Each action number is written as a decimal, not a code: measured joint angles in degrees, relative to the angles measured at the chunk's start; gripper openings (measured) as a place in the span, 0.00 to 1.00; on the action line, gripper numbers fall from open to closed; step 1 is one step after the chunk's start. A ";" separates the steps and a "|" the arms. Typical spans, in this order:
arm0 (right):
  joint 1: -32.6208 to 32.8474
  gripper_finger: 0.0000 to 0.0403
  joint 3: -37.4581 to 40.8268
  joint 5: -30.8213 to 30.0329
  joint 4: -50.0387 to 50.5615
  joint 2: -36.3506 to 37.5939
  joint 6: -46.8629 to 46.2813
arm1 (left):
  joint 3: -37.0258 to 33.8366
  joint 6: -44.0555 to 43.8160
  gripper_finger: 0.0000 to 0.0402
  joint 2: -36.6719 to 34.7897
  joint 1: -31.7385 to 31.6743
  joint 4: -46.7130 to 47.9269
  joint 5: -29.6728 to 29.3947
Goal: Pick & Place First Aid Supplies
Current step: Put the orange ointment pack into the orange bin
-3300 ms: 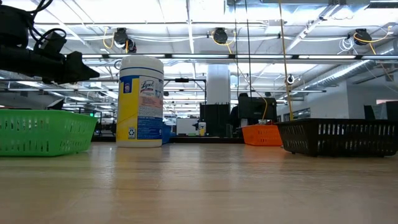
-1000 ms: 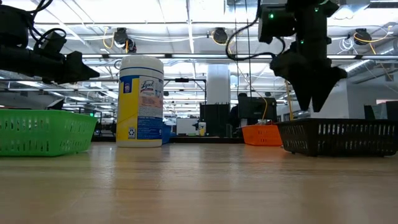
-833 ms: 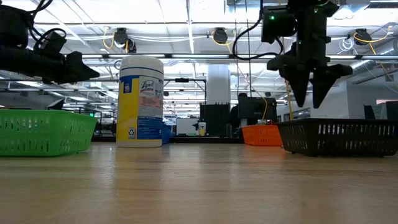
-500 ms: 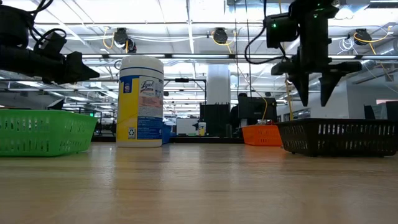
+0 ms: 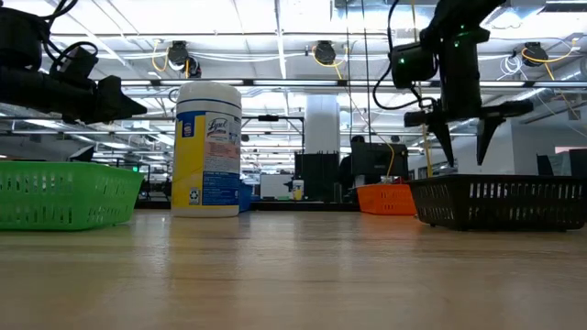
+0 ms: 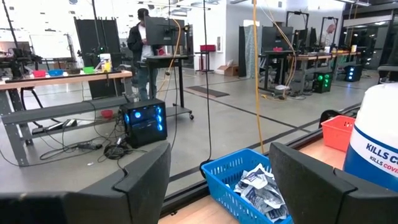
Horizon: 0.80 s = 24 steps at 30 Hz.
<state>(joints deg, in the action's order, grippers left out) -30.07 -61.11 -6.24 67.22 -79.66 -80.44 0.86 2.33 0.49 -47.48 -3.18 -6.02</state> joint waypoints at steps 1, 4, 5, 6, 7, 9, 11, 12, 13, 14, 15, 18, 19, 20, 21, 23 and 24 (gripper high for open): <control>-0.32 0.45 0.74 0.13 -1.01 -0.05 0.17 | 0.00 0.00 0.68 0.00 0.00 0.00 0.00; -0.54 0.45 3.47 0.50 -3.68 -0.65 -0.13 | 0.00 0.00 0.68 0.00 0.00 0.00 0.00; -0.65 0.45 4.26 0.53 -4.27 -0.86 -0.68 | 0.00 0.00 0.68 0.00 -0.02 0.00 0.00; -0.66 0.45 5.04 0.52 -4.88 -0.92 -1.24 | 0.00 0.00 0.68 -0.02 -0.02 0.00 0.00; -0.69 0.45 5.84 0.52 -5.51 -0.92 -1.47 | 0.00 0.00 0.68 0.00 0.00 0.00 0.00; -0.99 0.45 7.54 0.37 -7.21 -1.04 -1.44 | 0.00 0.00 0.68 0.00 -0.01 0.00 0.00; -1.45 0.45 9.20 0.36 -9.52 -1.07 -1.34 | 0.00 0.02 0.68 0.00 -0.02 0.00 0.00; -1.66 0.45 10.12 0.33 -10.87 -1.09 -1.14 | 0.00 0.00 0.68 0.00 0.00 0.00 0.00; -1.83 0.45 10.99 0.33 -12.20 -1.46 -1.16 | 0.00 0.00 0.68 -0.02 0.00 0.00 0.00; -1.91 0.45 11.84 0.33 -13.45 -1.99 -1.14 | 0.00 0.00 0.68 0.00 -0.02 0.00 0.00; -2.13 0.45 12.69 0.44 -14.51 -2.42 -1.12 | 0.00 0.00 0.68 0.00 -0.02 0.00 0.00; -2.27 0.45 14.40 0.32 -17.24 -3.56 -1.20 | 0.00 0.00 0.68 0.00 -0.02 0.00 0.00; -2.27 0.44 14.87 0.34 -18.15 -4.10 -1.17 | 0.00 0.00 0.68 0.00 0.00 0.00 0.00; -2.27 0.43 15.18 0.35 -19.07 -4.48 -0.81 | 0.00 0.00 0.68 0.00 -0.02 0.00 0.00; -2.27 0.41 15.24 0.37 -19.97 -4.77 -0.29 | 0.00 0.00 0.68 0.00 -0.02 0.00 0.00; -2.27 0.36 15.22 0.43 -21.27 -5.30 0.10 | 0.00 0.00 0.68 0.00 0.00 -0.02 0.00; -2.27 0.32 15.22 0.48 -21.81 -5.62 0.10 | 0.00 0.00 0.68 0.00 -0.01 -0.01 0.00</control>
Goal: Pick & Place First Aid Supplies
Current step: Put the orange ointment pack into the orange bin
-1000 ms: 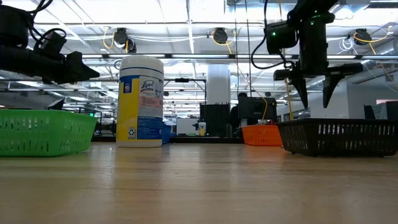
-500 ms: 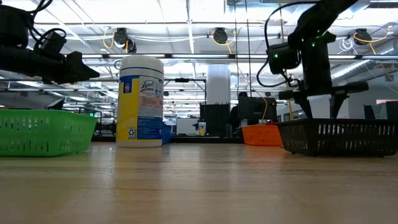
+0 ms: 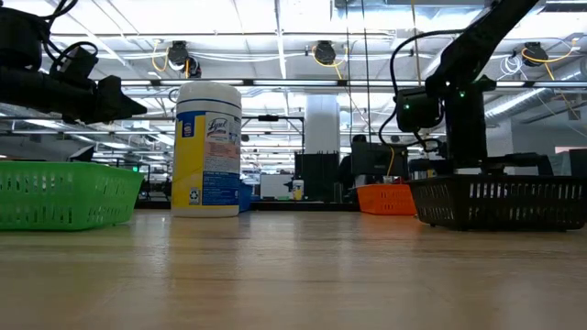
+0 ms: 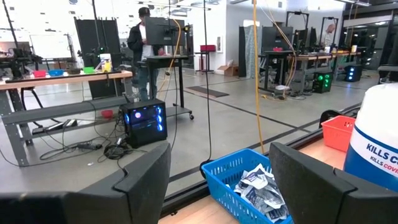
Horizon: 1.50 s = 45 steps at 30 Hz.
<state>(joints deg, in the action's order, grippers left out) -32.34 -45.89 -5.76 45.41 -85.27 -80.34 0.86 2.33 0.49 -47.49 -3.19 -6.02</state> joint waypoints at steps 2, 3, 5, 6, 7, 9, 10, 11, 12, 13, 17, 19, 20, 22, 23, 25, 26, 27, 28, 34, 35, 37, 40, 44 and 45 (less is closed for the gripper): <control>-0.09 0.23 0.00 0.04 -0.69 -0.49 0.02 | 0.00 0.00 0.68 0.00 0.00 0.01 0.00; -0.17 0.18 0.00 0.41 -1.06 -0.82 0.02 | 0.00 0.00 0.68 0.00 -0.01 0.00 0.00; -0.33 0.08 0.00 1.28 -1.19 -0.91 0.02 | 0.00 0.00 0.68 -0.02 -0.01 -0.01 0.00; -0.33 0.04 0.00 1.33 -1.49 -0.85 0.03 | 0.00 0.00 0.68 0.00 0.00 0.01 0.00; -0.33 0.02 0.00 1.33 -1.86 -0.87 0.11 | 0.00 0.00 0.68 0.00 -0.01 -0.01 0.00; -0.32 0.03 -0.09 1.41 -1.84 -0.87 0.09 | 0.00 0.00 0.68 0.00 -0.01 0.01 0.00; -0.33 0.03 -0.22 1.51 -1.53 -0.72 0.11 | 0.00 0.00 0.68 0.00 0.00 0.01 0.00; -0.33 0.02 -0.35 1.54 -1.19 -0.40 0.22 | 0.00 0.00 0.68 0.00 0.01 0.01 0.00; -0.31 0.01 -0.76 1.66 -0.63 -0.19 0.71 | 0.00 0.00 0.68 0.00 0.00 0.01 0.00; -0.31 0.01 -1.33 1.75 0.19 0.01 1.73 | 0.00 0.00 0.68 0.00 -0.01 0.01 0.00; -0.73 0.01 -4.37 3.13 5.03 1.21 9.75 | 0.00 0.00 0.68 -0.02 -0.01 0.01 0.00; -1.20 0.00 -6.29 4.07 7.41 1.55 17.29 | 0.00 0.00 0.68 -0.01 -0.01 0.01 0.00; -1.54 0.00 -7.38 4.41 8.58 1.55 21.97 | 0.00 0.00 0.68 -0.02 -0.01 0.01 0.00; -2.31 0.00 -9.34 5.90 10.62 1.55 30.28 | 0.00 0.00 0.68 -0.01 0.01 0.01 0.00; -2.65 0.00 -10.22 6.23 11.13 1.55 34.59 | 0.00 0.00 0.68 0.00 -0.01 0.01 0.00; -3.32 0.00 -11.99 6.96 11.32 1.55 42.52 | 0.00 0.00 0.68 -0.02 0.01 0.01 0.00; -3.66 0.00 -12.85 7.37 11.37 1.55 46.19 | 0.00 0.00 0.68 -0.01 -0.01 0.01 0.00; -3.98 0.00 -13.81 7.38 11.38 1.55 49.69 | 0.00 0.00 0.68 -0.02 -0.01 0.01 0.00; -4.31 0.00 -14.80 7.32 11.37 1.55 52.88 | 0.00 0.01 0.68 -0.01 0.00 0.01 0.00; -6.89 0.00 -21.95 7.06 11.43 -0.69 62.39 | 0.00 0.00 0.68 -0.02 -0.01 0.01 0.00; -7.38 0.00 -23.09 7.07 11.39 -1.38 62.59 | 0.00 0.00 0.68 -0.02 0.00 0.01 0.00; -8.15 0.00 -25.23 6.96 10.91 -2.87 62.64 | 0.00 0.00 0.68 0.00 -0.01 0.01 0.00; -9.12 0.00 -27.45 5.21 9.93 -5.60 62.65 | 0.00 0.00 0.68 -0.01 -0.01 0.01 0.00; -10.41 0.00 -30.60 4.13 8.93 -10.49 62.64 | 0.00 0.00 0.68 0.00 0.00 0.01 -0.01; -10.69 0.00 -31.27 4.11 8.56 -11.73 62.62 | 0.00 0.00 0.68 -0.01 -0.01 0.01 0.00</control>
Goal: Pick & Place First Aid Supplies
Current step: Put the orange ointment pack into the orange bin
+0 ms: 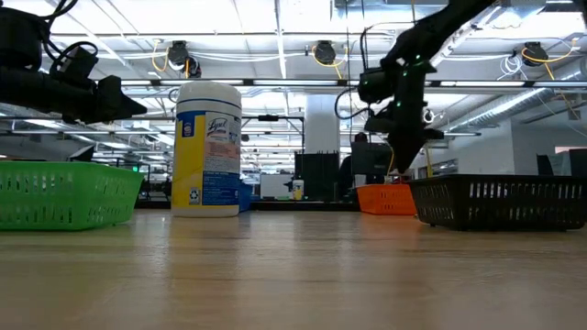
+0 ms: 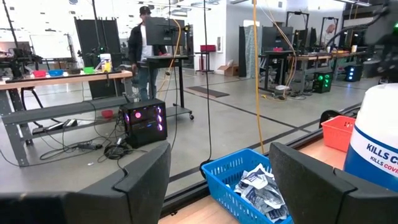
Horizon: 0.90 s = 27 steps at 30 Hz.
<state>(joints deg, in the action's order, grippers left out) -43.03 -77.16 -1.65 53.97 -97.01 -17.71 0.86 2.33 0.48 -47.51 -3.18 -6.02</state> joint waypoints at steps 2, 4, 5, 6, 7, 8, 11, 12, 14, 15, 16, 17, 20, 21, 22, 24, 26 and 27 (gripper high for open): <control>-0.41 0.00 -1.17 0.10 -0.73 -2.65 -0.13 | 0.00 0.00 0.68 0.00 0.01 -0.01 0.00; -0.61 0.00 -2.08 0.11 -1.42 -5.14 -0.20 | 0.00 0.00 0.68 -0.01 0.01 0.00 0.00; -0.63 0.00 -2.38 0.12 -1.74 -6.23 -0.19 | 0.00 0.00 0.68 0.01 0.02 0.00 0.00; -0.63 0.00 -2.67 0.14 -2.11 -7.29 -0.18 | 0.00 0.00 0.68 -0.01 0.00 0.00 -0.02; -0.63 0.00 -2.90 0.18 -2.52 -8.17 -0.18 | 0.00 0.00 0.68 0.01 0.00 0.00 0.00; -0.63 0.00 -2.93 0.20 -3.02 -8.84 -0.28 | 0.00 0.00 0.68 0.01 0.02 0.00 0.00; -0.63 0.00 -2.93 0.37 -3.63 -10.46 -0.58 | 0.00 0.00 0.68 -0.01 0.01 -0.01 -0.01; -0.63 0.01 -2.93 0.39 -3.56 -10.70 -0.61 | 0.00 0.00 0.68 -0.01 0.02 0.00 -0.01; -0.63 0.02 -2.93 0.37 -3.50 -10.71 -0.61 | 0.00 0.00 0.68 -0.01 0.00 0.00 -0.02; -0.63 0.03 -2.93 0.34 -3.61 -10.62 -0.66 | 0.00 0.00 0.68 0.01 0.02 0.00 0.00; -0.63 0.04 -2.93 0.34 -3.69 -10.61 -0.65 | 0.00 0.00 0.68 -0.01 0.02 -0.01 -0.02; -0.63 0.05 -2.93 0.41 -3.71 -10.63 -0.60 | 0.00 0.00 0.68 0.00 0.01 0.00 -0.02; -0.65 0.12 -2.93 2.76 -3.65 -10.63 -0.20 | 0.00 0.00 0.68 -0.01 0.00 -0.01 -0.01; -0.65 0.15 -2.93 3.26 -3.68 -10.63 -0.18 | 0.00 0.00 0.68 0.00 0.01 0.00 -0.01; -0.65 0.19 -2.93 3.34 -3.80 -10.63 -0.18 | 0.00 0.00 0.68 0.01 0.01 0.00 -0.01; -0.65 0.26 -2.93 2.90 -4.23 -10.36 -0.32 | 0.00 0.00 0.68 0.00 0.01 -0.01 -0.02; -0.65 0.33 -3.53 1.77 -4.20 -9.87 -0.47 | 0.00 0.00 0.68 0.01 0.00 -0.02 -0.02; -0.65 0.36 -4.01 1.69 -3.96 -9.57 -0.26 | 0.00 0.00 0.68 -0.01 0.02 0.00 -0.02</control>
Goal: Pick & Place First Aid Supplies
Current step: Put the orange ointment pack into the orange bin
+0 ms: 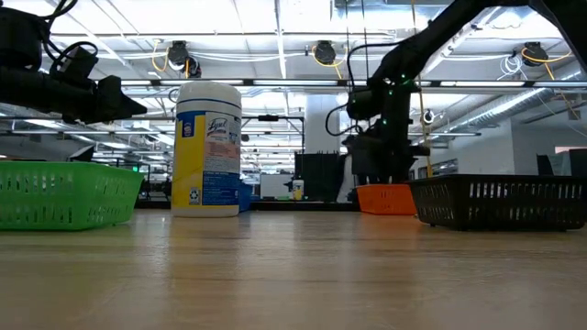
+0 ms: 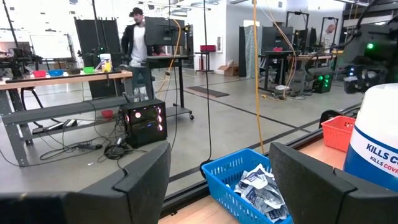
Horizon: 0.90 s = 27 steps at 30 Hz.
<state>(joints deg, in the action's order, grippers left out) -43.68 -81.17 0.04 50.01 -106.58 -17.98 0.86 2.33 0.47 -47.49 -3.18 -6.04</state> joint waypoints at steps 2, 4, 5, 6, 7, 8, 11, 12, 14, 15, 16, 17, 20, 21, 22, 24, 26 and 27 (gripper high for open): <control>-0.16 0.41 -1.34 0.03 0.66 0.51 0.46 | 0.00 0.00 0.68 0.02 -0.02 0.00 0.00; -0.54 0.44 -2.38 0.01 1.65 1.53 0.69 | 0.00 0.00 0.68 0.01 0.00 -0.01 0.00; -0.69 0.45 -2.59 0.03 2.03 2.18 0.71 | 0.00 0.00 0.68 0.00 0.00 0.00 0.00; -0.89 0.45 -2.62 0.03 2.50 2.82 0.84 | 0.00 0.00 0.68 0.02 -0.01 -0.02 0.00; -1.05 0.45 -2.62 0.03 3.27 3.32 0.91 | 0.00 0.00 0.68 0.00 -0.02 0.00 0.01; -1.31 0.45 -2.62 -0.01 4.22 3.75 1.07 | 0.00 0.00 0.68 0.02 0.00 0.00 0.00; -2.09 0.44 -2.57 -0.11 6.83 4.91 1.22 | 0.00 0.00 0.68 0.00 0.00 -0.02 0.00; -2.37 0.43 -2.57 -0.15 7.35 5.36 1.26 | 0.00 0.00 0.68 0.02 0.00 0.00 0.00; -2.94 0.42 -2.51 -0.18 8.32 6.18 1.41 | 0.00 0.00 0.68 0.01 -0.02 0.00 0.00; -3.19 0.41 -2.25 -0.18 8.52 6.62 1.61 | 0.00 0.00 0.68 0.01 0.00 -0.01 0.00; -3.34 0.41 -1.79 -0.21 8.53 7.14 1.71 | 0.00 0.00 0.68 0.00 -0.02 -0.02 0.00; -3.51 0.41 -1.08 -0.25 8.49 7.79 1.75 | 0.00 0.00 0.68 0.01 -0.01 0.00 0.00; -3.63 0.41 1.54 -0.23 8.52 9.75 1.19 | 0.00 0.00 0.68 0.00 -0.02 -0.02 0.00; -3.70 0.41 2.60 -0.23 8.48 10.45 0.85 | 0.00 0.00 0.68 0.00 0.00 -0.02 0.00; -3.87 0.41 3.67 -0.23 8.24 11.22 0.67 | 0.00 0.00 0.68 0.00 -0.01 0.00 0.00; -4.00 0.41 5.81 -0.31 7.24 12.97 0.24 | 0.00 0.00 0.68 0.01 -0.01 -0.02 0.00; -4.00 0.40 7.93 -1.62 5.58 14.49 -0.51 | 0.00 0.00 0.68 0.00 -0.02 -0.02 0.00; -4.11 0.40 9.01 -2.12 4.83 15.21 -0.71 | 0.00 0.00 0.68 0.02 -0.01 0.00 0.00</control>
<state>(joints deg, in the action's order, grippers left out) -47.79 -72.16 -2.08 54.84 -91.37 -18.69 0.86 2.33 0.49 -47.50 -3.18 -6.04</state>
